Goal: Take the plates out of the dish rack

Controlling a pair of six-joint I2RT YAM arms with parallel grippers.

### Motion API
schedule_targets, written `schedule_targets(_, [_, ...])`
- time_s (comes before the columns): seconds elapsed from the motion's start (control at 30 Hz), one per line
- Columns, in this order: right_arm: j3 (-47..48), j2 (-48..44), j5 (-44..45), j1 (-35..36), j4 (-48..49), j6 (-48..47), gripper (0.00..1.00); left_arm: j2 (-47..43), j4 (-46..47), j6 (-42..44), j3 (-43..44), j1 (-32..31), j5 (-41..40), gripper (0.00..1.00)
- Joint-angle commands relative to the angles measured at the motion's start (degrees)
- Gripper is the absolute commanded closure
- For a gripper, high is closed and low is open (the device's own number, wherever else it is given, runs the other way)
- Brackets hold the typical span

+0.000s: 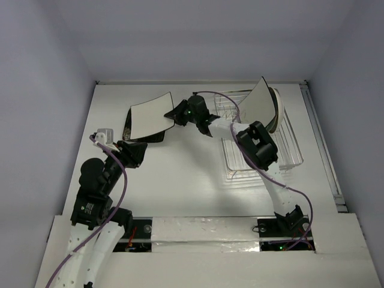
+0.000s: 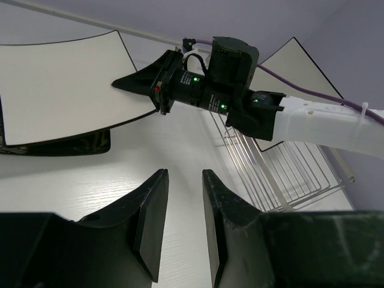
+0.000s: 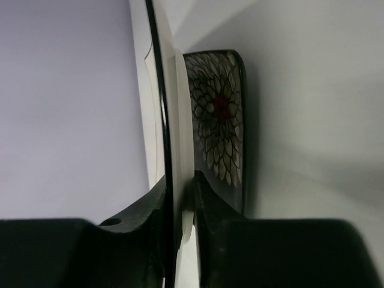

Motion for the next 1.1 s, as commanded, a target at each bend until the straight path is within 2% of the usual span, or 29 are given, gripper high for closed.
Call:
schedule_targets(0.0, [5.8, -0.3, -3.6, 2.0, 11.5, 5.9, 0.71, 0.0, 3.0, 0.2, 0.6, 0.3, 0.8, 0.73])
schedule_targets(0.1, [5.7, 0.0, -3.9, 2.0, 8.8, 5.1, 0.61, -0.1, 3.0, 0.1, 0.6, 0.3, 0.9, 0.73])
schedule_targets(0.17, [5.0, -0.2, -3.6, 2.0, 7.0, 4.4, 0.60, -0.1, 3.0, 0.2, 0.6, 0.3, 0.7, 0.73])
schedule_targets(0.27, [5.0, -0.9, -3.1, 2.0, 2.4, 2.2, 0.51, -0.1, 2.9, 0.1, 0.6, 0.3, 0.7, 0.73])
schedule_targets(0.37, [5.3, -2.0, -1.8, 2.5, -4.9, -2.0, 0.37, 0.0, 2.9, 0.1, 0.7, 0.3, 0.7, 0.73])
schedule_targets(0.5, [3.9, -4.8, 4.6, 2.5, -14.1, -7.9, 0.18, 0.0, 2.9, 0.1, 0.6, 0.3, 0.7, 0.73])
schedule_targets(0.6, [5.2, -5.5, 7.1, 2.5, -22.0, -12.7, 0.08, -0.1, 2.9, 0.1, 0.7, 0.3, 0.7, 0.73])
schedule_targets(0.77, [9.3, -5.1, 7.6, 2.5, -29.2, -18.5, 0.02, -0.1, 2.9, 0.1, 0.6, 0.3, 0.6, 0.73])
schedule_targets(0.9, [4.5, -11.8, 14.1, 2.5, -30.2, -23.1, 0.01, -0.2, 2.9, 0.1, 0.6, 0.3, 0.5, 0.73])
schedule_targets(0.93, [3.2, -16.1, 15.6, 2.5, -30.8, -25.9, 0.01, -0.2, 2.9, 0.1, 0.6, 0.3, 0.6, 0.73])
schedule_targets(0.97, [0.9, -18.3, 17.2, 2.5, -32.3, -27.2, 0.02, -0.2, 3.0, 0.1, 0.6, 0.3, 0.6, 0.73])
schedule_targets(1.07, [-4.4, -28.4, 23.3, 1.7, -34.6, -32.6, 0.16, -0.8, 3.0, 0.1, 0.6, 0.3, 0.6, 0.73])
